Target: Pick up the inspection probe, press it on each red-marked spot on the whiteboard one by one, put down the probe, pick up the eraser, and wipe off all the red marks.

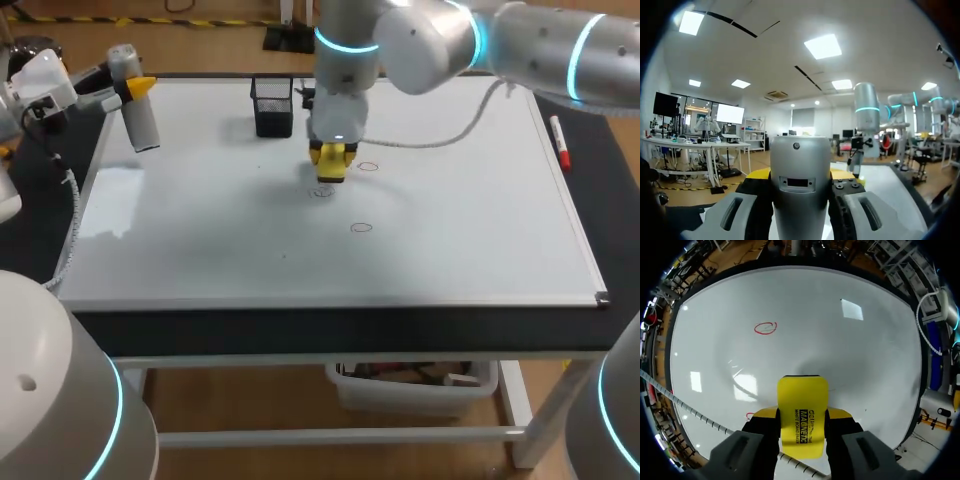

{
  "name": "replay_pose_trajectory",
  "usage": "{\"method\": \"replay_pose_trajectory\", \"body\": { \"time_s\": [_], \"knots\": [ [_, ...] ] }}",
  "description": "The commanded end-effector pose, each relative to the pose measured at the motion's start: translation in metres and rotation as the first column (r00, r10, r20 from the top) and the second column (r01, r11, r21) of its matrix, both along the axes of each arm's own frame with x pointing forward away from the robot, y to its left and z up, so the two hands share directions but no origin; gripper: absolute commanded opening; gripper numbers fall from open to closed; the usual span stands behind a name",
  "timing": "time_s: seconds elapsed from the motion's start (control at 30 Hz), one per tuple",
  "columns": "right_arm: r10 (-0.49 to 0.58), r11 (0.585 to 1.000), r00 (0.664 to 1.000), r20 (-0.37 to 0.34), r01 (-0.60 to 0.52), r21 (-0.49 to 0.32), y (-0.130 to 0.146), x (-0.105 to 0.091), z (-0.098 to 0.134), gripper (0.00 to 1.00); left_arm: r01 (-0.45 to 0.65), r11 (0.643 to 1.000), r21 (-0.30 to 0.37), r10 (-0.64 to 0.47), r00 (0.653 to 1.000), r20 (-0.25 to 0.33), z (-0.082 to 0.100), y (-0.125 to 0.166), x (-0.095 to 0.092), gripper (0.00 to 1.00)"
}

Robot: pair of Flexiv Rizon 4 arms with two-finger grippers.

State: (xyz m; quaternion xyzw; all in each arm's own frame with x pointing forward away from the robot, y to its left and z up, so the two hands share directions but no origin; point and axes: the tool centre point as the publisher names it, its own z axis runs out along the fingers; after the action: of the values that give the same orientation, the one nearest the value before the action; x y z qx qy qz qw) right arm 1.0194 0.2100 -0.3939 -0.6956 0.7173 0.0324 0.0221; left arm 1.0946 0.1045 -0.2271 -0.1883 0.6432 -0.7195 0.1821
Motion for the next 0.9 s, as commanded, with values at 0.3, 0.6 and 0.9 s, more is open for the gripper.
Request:
{"method": "replay_pose_trajectory", "body": {
  "time_s": [0.3,0.6,0.9],
  "knots": [
    [0.075,0.994,0.996,-0.043,-0.078,-0.078,0.041,-0.006,-0.024,0.00,-0.001,1.000,-0.001,0.001,1.000,0.003,0.000,0.000,-0.001,0.00],
    [0.062,0.995,0.996,-0.060,-0.067,-0.074,0.038,-0.017,-0.034,0.00,-0.001,1.000,-0.001,0.001,1.000,0.003,0.000,0.000,-0.001,0.00],
    [0.030,0.997,0.998,-0.056,-0.033,-0.063,0.026,-0.021,-0.037,0.00,-0.001,1.000,-0.001,0.001,1.000,0.003,0.000,0.000,-0.001,0.00]
  ]
}}
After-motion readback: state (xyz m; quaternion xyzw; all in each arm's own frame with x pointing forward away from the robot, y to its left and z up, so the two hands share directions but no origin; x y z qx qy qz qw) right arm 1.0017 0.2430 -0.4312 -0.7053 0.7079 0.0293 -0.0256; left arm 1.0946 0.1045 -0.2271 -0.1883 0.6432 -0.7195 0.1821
